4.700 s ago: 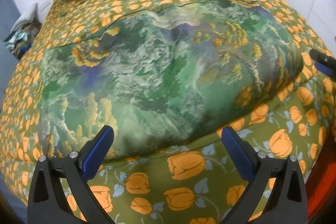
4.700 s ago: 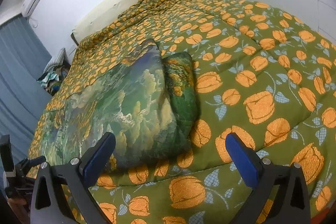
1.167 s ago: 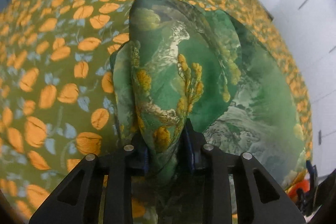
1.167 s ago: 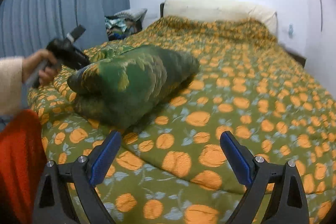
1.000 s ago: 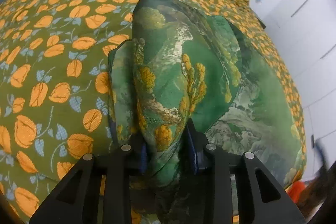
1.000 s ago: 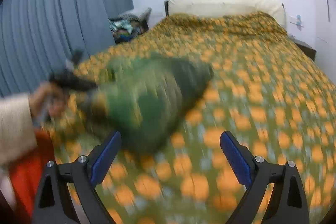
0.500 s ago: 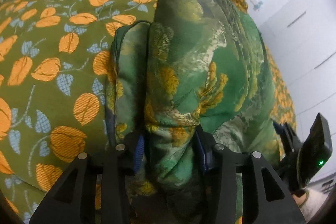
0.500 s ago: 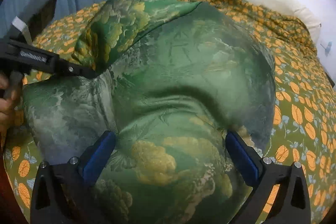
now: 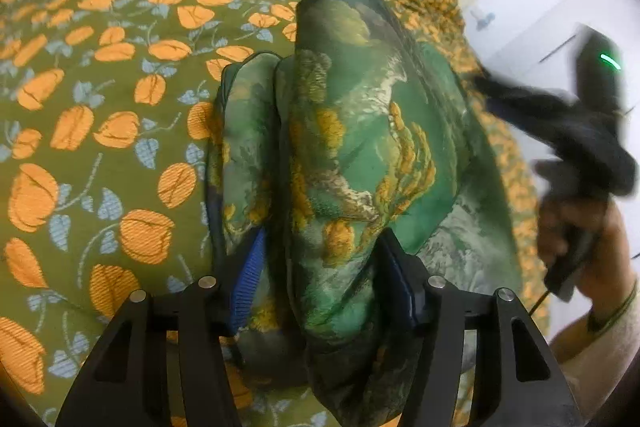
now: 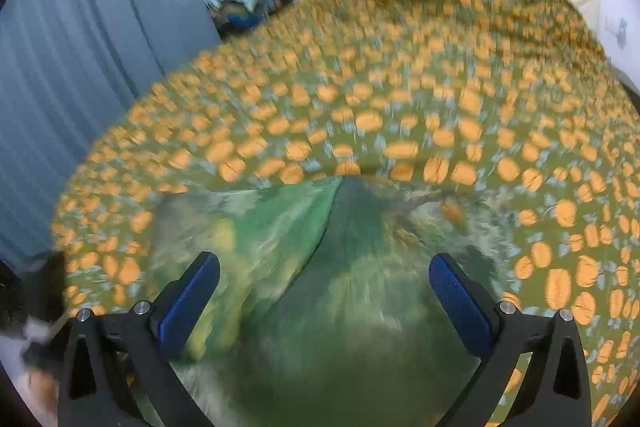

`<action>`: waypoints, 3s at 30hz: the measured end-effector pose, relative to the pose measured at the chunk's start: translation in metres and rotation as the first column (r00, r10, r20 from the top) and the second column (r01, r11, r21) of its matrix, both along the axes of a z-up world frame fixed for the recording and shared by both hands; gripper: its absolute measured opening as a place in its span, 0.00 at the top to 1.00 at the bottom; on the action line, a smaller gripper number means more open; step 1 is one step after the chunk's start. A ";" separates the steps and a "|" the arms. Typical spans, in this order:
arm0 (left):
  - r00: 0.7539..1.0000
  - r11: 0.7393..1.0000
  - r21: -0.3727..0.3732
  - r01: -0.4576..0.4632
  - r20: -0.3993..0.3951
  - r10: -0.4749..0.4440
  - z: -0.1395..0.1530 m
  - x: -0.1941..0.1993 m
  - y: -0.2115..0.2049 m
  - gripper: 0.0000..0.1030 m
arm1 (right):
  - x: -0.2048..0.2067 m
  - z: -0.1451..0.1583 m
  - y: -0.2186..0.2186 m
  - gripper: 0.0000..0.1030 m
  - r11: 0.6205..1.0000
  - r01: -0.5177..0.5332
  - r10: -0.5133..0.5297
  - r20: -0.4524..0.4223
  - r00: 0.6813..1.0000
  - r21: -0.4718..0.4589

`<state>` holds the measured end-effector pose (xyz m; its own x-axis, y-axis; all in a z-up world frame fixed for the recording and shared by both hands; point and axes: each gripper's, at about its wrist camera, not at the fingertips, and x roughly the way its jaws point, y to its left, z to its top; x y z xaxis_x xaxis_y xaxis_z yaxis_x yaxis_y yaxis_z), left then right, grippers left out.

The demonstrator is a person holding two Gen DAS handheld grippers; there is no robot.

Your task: Fold large clothes

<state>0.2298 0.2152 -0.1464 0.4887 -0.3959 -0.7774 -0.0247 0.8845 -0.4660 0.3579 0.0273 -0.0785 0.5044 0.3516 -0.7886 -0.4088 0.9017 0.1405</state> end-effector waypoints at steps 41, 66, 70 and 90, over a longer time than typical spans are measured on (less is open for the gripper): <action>0.973 0.881 0.437 -0.182 0.207 0.098 0.096 -0.065 -0.051 0.04 | -0.231 -0.024 -0.155 0.00 0.970 0.242 -0.241 0.035 0.970 -0.028; 0.997 0.991 -0.113 0.071 -0.021 -0.074 0.039 -0.016 -0.004 0.01 | -0.223 -0.059 -0.213 0.00 0.885 0.227 -0.174 -0.164 0.971 0.407; 0.987 0.988 0.029 0.149 -0.061 -0.147 0.010 -0.006 -0.021 0.00 | -0.185 -0.056 -0.201 0.00 0.842 0.229 -0.140 -0.212 0.967 0.488; 0.986 0.982 0.101 0.161 -0.051 -0.157 0.001 -0.021 -0.073 0.41 | -0.107 -0.071 -0.052 0.21 0.987 -0.089 0.091 -0.002 0.996 0.135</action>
